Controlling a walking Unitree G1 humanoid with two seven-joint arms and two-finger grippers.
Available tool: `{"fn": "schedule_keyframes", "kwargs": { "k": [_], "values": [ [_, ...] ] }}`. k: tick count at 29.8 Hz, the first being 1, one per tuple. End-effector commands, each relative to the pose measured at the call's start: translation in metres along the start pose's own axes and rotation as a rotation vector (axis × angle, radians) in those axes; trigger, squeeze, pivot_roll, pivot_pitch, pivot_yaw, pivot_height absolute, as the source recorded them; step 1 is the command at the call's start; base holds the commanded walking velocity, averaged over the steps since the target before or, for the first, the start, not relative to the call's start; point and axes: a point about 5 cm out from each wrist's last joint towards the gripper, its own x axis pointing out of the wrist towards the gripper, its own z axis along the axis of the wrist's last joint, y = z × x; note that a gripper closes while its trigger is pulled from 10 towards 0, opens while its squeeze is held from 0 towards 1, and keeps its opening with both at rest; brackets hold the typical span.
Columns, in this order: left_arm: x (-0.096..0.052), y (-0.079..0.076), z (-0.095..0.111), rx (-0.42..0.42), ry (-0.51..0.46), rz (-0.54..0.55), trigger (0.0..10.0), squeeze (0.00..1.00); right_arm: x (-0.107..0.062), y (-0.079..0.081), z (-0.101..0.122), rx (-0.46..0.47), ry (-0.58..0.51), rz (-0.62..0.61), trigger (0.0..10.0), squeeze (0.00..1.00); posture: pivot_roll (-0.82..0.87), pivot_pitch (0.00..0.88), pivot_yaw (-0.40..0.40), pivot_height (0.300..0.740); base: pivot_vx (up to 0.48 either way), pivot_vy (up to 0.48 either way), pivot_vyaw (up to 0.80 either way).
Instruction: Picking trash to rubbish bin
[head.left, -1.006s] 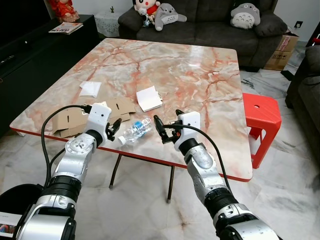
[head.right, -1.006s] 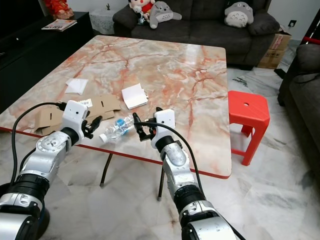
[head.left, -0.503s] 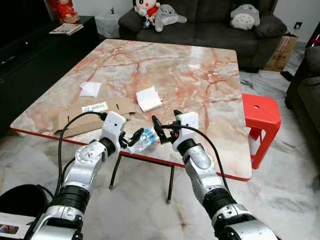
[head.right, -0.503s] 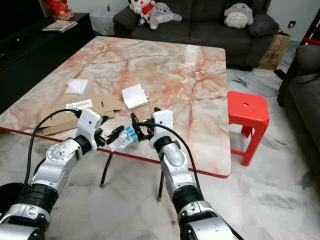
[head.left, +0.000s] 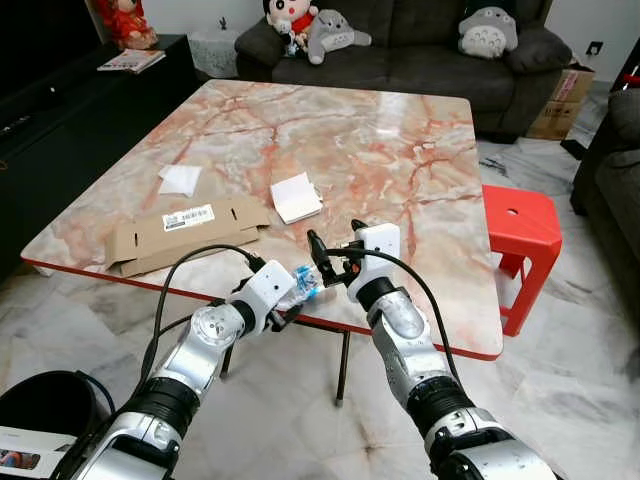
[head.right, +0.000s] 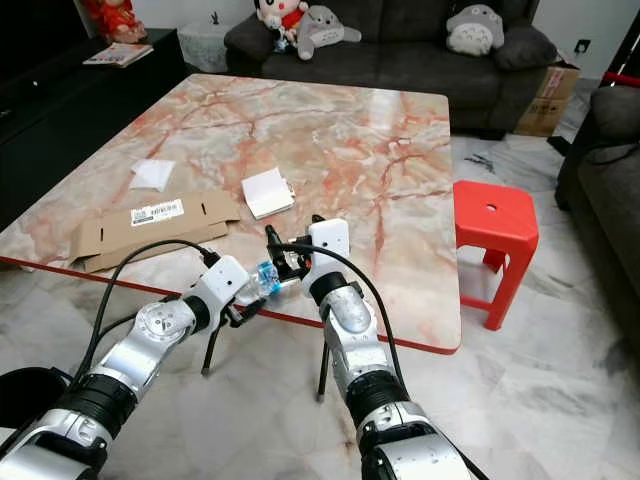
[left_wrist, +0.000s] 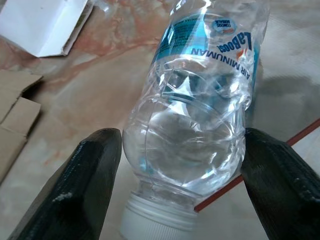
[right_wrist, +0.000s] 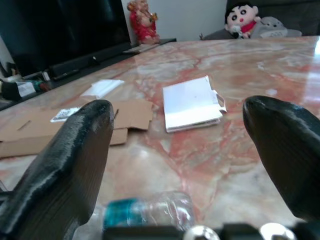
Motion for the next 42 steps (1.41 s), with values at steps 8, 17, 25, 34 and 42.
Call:
{"fn": "schedule_keyframes", "kwargs": {
  "k": [8, 17, 25, 34, 42],
  "values": [
    [-0.001, 0.011, 0.009, -0.013, -0.041, 0.056, 10.0, 0.0, 0.0, -0.001, 0.0, 0.004, -0.003, -0.01, 10.0, 0.0, -0.03, 0.013, 0.037, 0.74, 0.0, 0.0, 0.0],
    [-0.005, 0.011, 0.002, -0.074, -0.034, 0.06, 0.0, 0.0, 0.0, -0.001, 0.0, 0.003, -0.003, -0.01, 10.0, 0.0, -0.02, 0.016, 0.033, 0.74, 0.0, 0.0, 0.0],
    [-0.005, 0.006, 0.002, -0.084, -0.038, 0.018, 0.0, 0.0, 0.001, -0.001, 0.001, 0.002, -0.003, -0.008, 10.0, 0.0, -0.02, 0.015, 0.033, 0.74, 0.0, 0.0, 0.0],
    [-0.006, 0.007, 0.001, -0.09, -0.03, 0.025, 0.0, 0.0, 0.0, -0.002, 0.0, 0.0, 0.001, -0.009, 10.0, 0.0, -0.02, 0.014, 0.033, 0.74, 0.0, 0.0, 0.0],
    [-0.013, 0.041, 0.036, -0.27, -0.317, 0.353, 10.0, 0.0, 0.0, -0.002, 0.001, 0.002, -0.005, -0.012, 10.0, 0.0, -0.02, 0.01, 0.03, 0.74, 0.0, 0.0, 0.0]
  ]
}}
